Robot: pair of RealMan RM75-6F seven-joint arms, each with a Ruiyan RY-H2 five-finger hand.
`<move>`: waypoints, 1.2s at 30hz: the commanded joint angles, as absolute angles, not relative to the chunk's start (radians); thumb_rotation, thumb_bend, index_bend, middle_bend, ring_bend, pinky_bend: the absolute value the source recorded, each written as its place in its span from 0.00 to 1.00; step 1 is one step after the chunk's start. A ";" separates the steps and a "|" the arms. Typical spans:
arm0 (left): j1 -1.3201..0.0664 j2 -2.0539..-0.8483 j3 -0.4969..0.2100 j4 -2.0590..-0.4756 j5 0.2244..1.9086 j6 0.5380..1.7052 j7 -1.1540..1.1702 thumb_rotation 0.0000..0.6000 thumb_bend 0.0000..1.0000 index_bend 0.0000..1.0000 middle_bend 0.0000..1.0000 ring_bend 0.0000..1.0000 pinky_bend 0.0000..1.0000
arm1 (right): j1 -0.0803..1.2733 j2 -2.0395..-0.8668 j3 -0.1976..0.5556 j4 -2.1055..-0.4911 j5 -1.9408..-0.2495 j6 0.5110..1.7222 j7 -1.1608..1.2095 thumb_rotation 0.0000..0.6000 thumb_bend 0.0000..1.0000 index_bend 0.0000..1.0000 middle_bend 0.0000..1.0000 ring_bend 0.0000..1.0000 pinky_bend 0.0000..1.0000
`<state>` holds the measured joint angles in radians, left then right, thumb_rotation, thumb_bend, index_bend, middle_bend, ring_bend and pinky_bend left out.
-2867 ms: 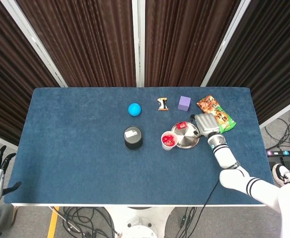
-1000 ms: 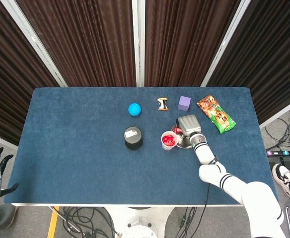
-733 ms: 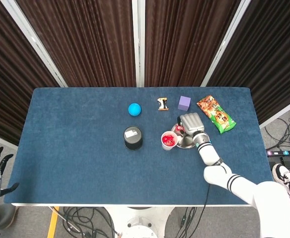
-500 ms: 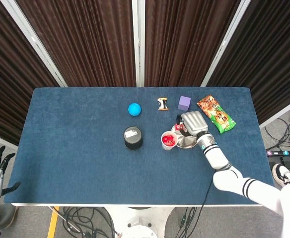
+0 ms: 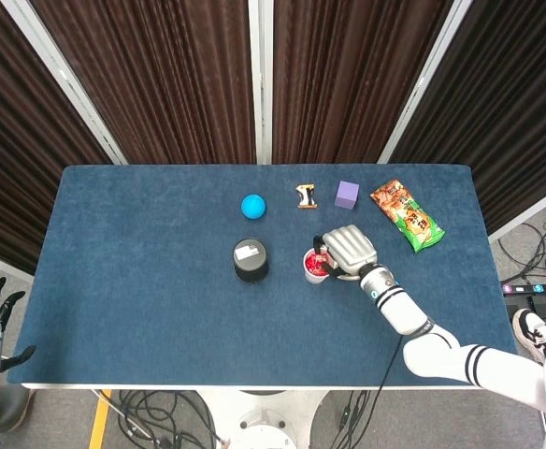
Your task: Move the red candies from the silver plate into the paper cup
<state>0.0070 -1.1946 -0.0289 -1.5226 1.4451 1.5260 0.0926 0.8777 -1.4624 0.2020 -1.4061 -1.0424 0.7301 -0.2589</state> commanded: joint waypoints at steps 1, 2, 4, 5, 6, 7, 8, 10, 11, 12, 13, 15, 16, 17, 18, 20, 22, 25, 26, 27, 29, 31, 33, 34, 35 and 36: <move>0.006 -1.195 -0.030 -1.523 1.446 1.525 0.093 1.00 0.00 0.24 0.09 0.07 0.06 | 0.883 -1.468 0.200 -1.404 -1.041 0.732 -0.261 1.00 0.34 0.48 0.90 0.94 1.00; 0.006 -1.194 -0.030 -1.523 1.446 1.526 0.093 1.00 0.00 0.24 0.09 0.07 0.06 | 0.885 -1.470 0.199 -1.404 -1.041 0.734 -0.263 1.00 0.34 0.48 0.90 0.94 1.00; 0.006 -1.194 -0.030 -1.523 1.446 1.527 0.093 1.00 0.00 0.24 0.09 0.07 0.06 | 0.886 -1.469 0.195 -1.406 -1.039 0.736 -0.266 1.00 0.34 0.45 0.90 0.94 1.00; 0.007 -1.194 -0.030 -1.522 1.445 1.527 0.093 1.00 0.00 0.24 0.09 0.07 0.06 | 0.886 -1.467 0.193 -1.408 -1.038 0.735 -0.267 1.00 0.34 0.44 0.90 0.94 1.00; 0.008 -1.195 -0.030 -1.522 1.445 1.527 0.092 1.00 0.00 0.24 0.09 0.07 0.06 | 0.886 -1.465 0.190 -1.411 -1.037 0.736 -0.267 1.00 0.34 0.42 0.90 0.94 1.00; 0.008 -1.195 -0.030 -1.521 1.444 1.527 0.092 1.00 0.00 0.24 0.09 0.07 0.06 | 0.886 -1.464 0.188 -1.412 -1.037 0.736 -0.268 1.00 0.34 0.40 0.90 0.94 1.00; 0.008 -1.195 -0.030 -1.521 1.444 1.527 0.092 1.00 0.00 0.24 0.09 0.07 0.06 | 0.885 -1.463 0.185 -1.414 -1.037 0.738 -0.269 1.00 0.34 0.39 0.90 0.94 1.00; 0.008 -1.196 -0.029 -1.520 1.446 1.527 0.091 1.00 0.00 0.24 0.09 0.07 0.06 | 0.884 -1.461 0.183 -1.417 -1.036 0.742 -0.269 1.00 0.34 0.37 0.90 0.94 1.00; 0.008 -1.196 -0.029 -1.520 1.447 1.528 0.091 1.00 0.00 0.24 0.09 0.07 0.06 | 0.883 -1.459 0.183 -1.419 -1.037 0.745 -0.268 1.00 0.34 0.37 0.90 0.94 1.00; 0.009 -1.196 -0.029 -1.519 1.447 1.528 0.091 1.00 0.00 0.24 0.09 0.07 0.06 | 0.882 -1.456 0.184 -1.423 -1.038 0.750 -0.265 1.00 0.34 0.36 0.90 0.94 1.00; 0.009 -1.196 -0.029 -1.519 1.447 1.529 0.090 1.00 0.00 0.24 0.09 0.07 0.06 | 0.880 -1.452 0.186 -1.427 -1.040 0.758 -0.262 1.00 0.34 0.35 0.90 0.94 1.00; 0.009 -1.195 -0.030 -1.519 1.447 1.530 0.089 1.00 0.00 0.24 0.09 0.07 0.06 | 0.869 -1.436 0.191 -1.441 -1.047 0.782 -0.253 1.00 0.34 0.34 0.90 0.94 1.00; 0.009 -1.195 -0.031 -1.519 1.447 1.531 0.088 1.00 0.00 0.24 0.09 0.07 0.06 | 0.860 -1.426 0.193 -1.449 -1.051 0.798 -0.247 1.00 0.34 0.34 0.90 0.94 1.00; 0.009 -1.195 -0.032 -1.518 1.447 1.532 0.087 1.00 0.00 0.24 0.09 0.07 0.06 | 0.844 -1.410 0.193 -1.460 -1.057 0.824 -0.240 1.00 0.34 0.33 0.90 0.94 1.00; 0.009 -1.195 -0.032 -1.517 1.448 1.531 0.085 1.00 0.00 0.24 0.09 0.07 0.06 | 0.829 -1.396 0.192 -1.470 -1.062 0.845 -0.234 1.00 0.34 0.33 0.90 0.93 1.00; 0.005 -1.195 -0.034 -1.515 1.448 1.528 0.084 1.00 0.00 0.24 0.09 0.07 0.06 | 0.787 -1.359 0.187 -1.497 -1.078 0.905 -0.218 1.00 0.34 0.32 0.88 0.91 1.00; 0.001 -1.197 -0.036 -1.513 1.449 1.525 0.083 1.00 0.00 0.24 0.09 0.07 0.06 | 0.741 -1.324 0.179 -1.524 -1.099 0.965 -0.198 1.00 0.34 0.32 0.83 0.85 1.00; -0.006 -1.199 -0.040 -1.511 1.454 1.521 0.081 1.00 0.00 0.24 0.09 0.07 0.06 | 0.653 -1.263 0.149 -1.562 -1.161 1.070 -0.144 1.00 0.34 0.31 0.68 0.70 0.93; -0.010 -1.200 -0.041 -1.511 1.455 1.518 0.082 1.00 0.00 0.24 0.09 0.07 0.06 | 0.618 -1.239 0.132 -1.571 -1.188 1.107 -0.122 1.00 0.35 0.31 0.61 0.62 0.84; -0.013 -1.200 -0.043 -1.512 1.456 1.516 0.083 1.00 0.00 0.24 0.09 0.07 0.06 | 0.591 -1.222 0.118 -1.576 -1.211 1.136 -0.107 1.00 0.35 0.30 0.51 0.51 0.70; -0.021 -1.200 -0.047 -1.517 1.459 1.512 0.088 1.00 0.00 0.24 0.09 0.07 0.06 | 0.528 -1.192 0.086 -1.577 -1.267 1.215 -0.077 1.00 0.35 0.25 0.35 0.30 0.43; -0.027 -1.199 -0.049 -1.522 1.463 1.509 0.093 1.00 0.00 0.24 0.09 0.07 0.06 | 0.474 -1.175 0.059 -1.578 -1.312 1.283 -0.052 1.00 0.35 0.18 0.26 0.17 0.28; -0.033 -1.198 -0.052 -1.530 1.465 1.506 0.098 1.00 0.00 0.24 0.09 0.07 0.06 | 0.413 -1.162 0.028 -1.582 -1.362 1.357 -0.017 1.00 0.35 0.13 0.19 0.08 0.19; -0.037 -1.198 -0.054 -1.534 1.467 1.504 0.103 1.00 0.00 0.24 0.09 0.07 0.06 | 0.380 -1.155 0.011 -1.587 -1.384 1.393 0.003 1.00 0.35 0.10 0.15 0.04 0.15; -0.040 -1.197 -0.054 -1.537 1.469 1.503 0.106 1.00 0.00 0.24 0.09 0.07 0.06 | 0.357 -1.150 -0.001 -1.590 -1.401 1.419 0.017 1.00 0.36 0.08 0.13 0.02 0.13; -0.043 -1.197 -0.056 -1.541 1.470 1.502 0.111 1.00 0.00 0.24 0.09 0.07 0.06 | 0.334 -1.146 -0.012 -1.593 -1.416 1.443 0.030 1.00 0.36 0.06 0.11 0.00 0.11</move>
<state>-0.0409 -1.1972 -0.0544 -1.5388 1.4689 1.5031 0.1084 0.4095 -1.1772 0.0379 -1.5771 -1.3521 1.3651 -0.0249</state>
